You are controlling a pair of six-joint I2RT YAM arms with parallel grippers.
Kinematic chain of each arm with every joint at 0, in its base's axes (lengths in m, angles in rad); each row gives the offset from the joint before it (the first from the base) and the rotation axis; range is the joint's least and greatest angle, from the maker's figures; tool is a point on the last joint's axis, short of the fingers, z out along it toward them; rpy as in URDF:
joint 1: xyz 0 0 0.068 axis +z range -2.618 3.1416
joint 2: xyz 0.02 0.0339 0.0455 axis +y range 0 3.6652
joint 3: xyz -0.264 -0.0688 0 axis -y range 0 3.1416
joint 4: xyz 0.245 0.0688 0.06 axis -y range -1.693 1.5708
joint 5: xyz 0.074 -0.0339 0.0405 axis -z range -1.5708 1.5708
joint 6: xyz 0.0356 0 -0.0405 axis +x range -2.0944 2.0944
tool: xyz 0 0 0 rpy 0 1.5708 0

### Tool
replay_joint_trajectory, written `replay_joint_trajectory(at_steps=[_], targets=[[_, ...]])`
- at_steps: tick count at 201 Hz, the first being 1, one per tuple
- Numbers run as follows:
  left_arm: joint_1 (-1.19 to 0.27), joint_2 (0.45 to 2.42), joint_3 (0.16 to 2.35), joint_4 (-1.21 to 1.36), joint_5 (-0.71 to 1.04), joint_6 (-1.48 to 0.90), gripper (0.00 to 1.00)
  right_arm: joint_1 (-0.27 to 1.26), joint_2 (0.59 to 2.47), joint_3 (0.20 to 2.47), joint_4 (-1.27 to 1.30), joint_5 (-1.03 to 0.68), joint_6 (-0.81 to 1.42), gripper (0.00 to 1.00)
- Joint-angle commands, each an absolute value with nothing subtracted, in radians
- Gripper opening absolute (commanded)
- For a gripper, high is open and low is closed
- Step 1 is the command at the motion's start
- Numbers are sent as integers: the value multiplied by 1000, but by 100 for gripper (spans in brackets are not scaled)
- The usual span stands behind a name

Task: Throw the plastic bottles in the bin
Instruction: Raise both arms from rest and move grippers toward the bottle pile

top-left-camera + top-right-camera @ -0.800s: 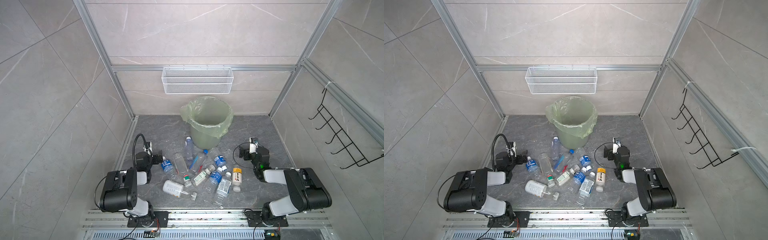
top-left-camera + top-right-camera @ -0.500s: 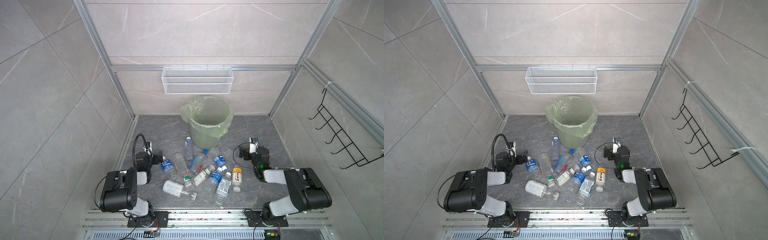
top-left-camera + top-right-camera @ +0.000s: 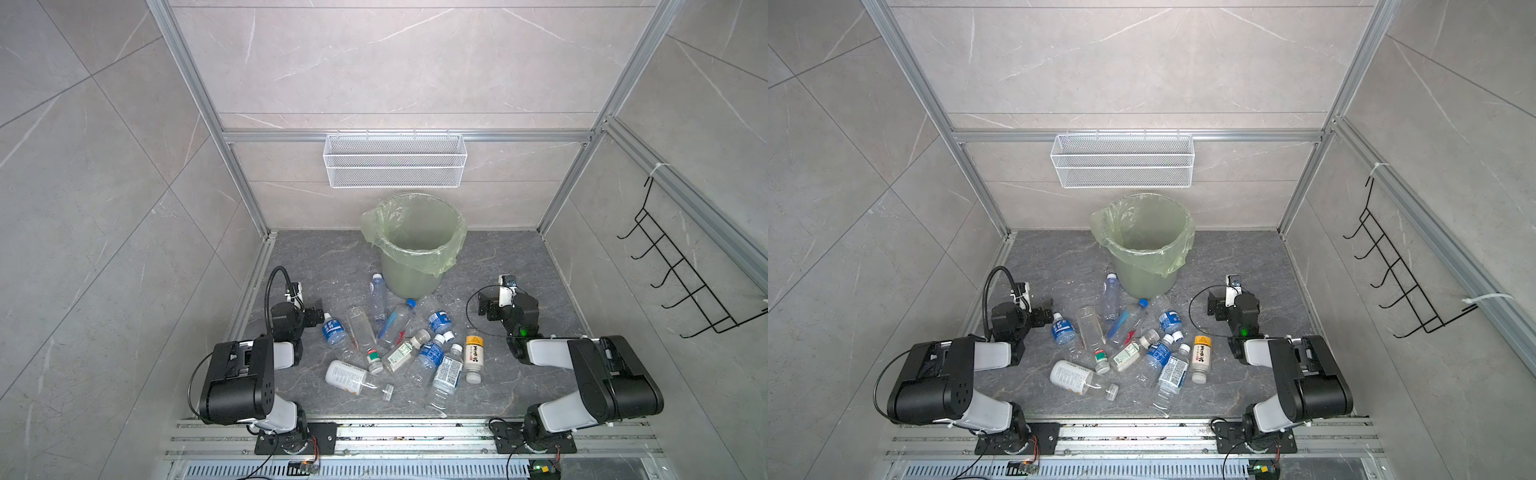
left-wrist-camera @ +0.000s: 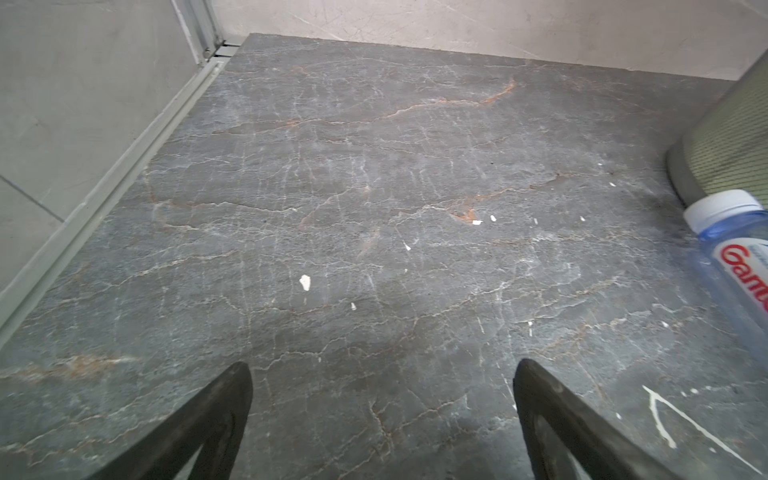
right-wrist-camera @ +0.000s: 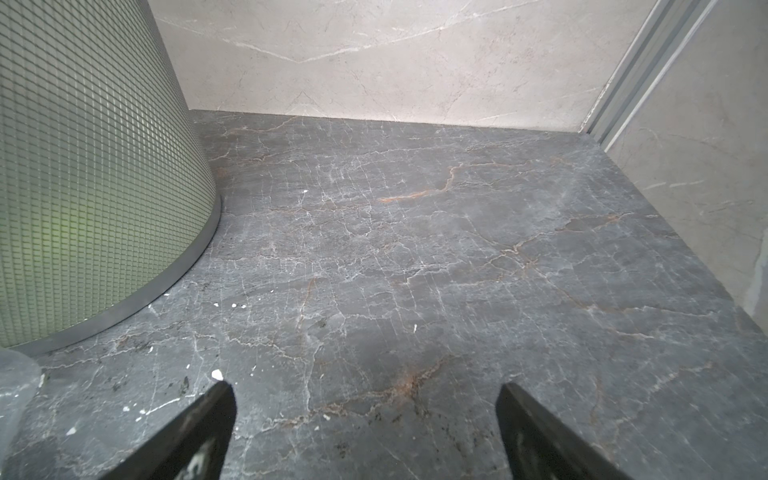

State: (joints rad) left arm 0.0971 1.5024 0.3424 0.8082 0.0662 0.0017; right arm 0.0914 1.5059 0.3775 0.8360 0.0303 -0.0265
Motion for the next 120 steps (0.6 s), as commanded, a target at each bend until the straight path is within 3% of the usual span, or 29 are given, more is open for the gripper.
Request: replay_joint_trajectory(at_steps=[1,60,92,120], targets=[[87,1489,363,834,-23,-26,100,99,1513,369,863,49,-15,99],[-37,1194,363,627,-369,-44,100,143,1260,514,382,334,108,99],[-72,1025,431,377,-435,-200,100,147,1241,833,-211,513,379,99],[-162,943,477,232,-458,-291,100,148,1277,1042,-506,390,487,99]])
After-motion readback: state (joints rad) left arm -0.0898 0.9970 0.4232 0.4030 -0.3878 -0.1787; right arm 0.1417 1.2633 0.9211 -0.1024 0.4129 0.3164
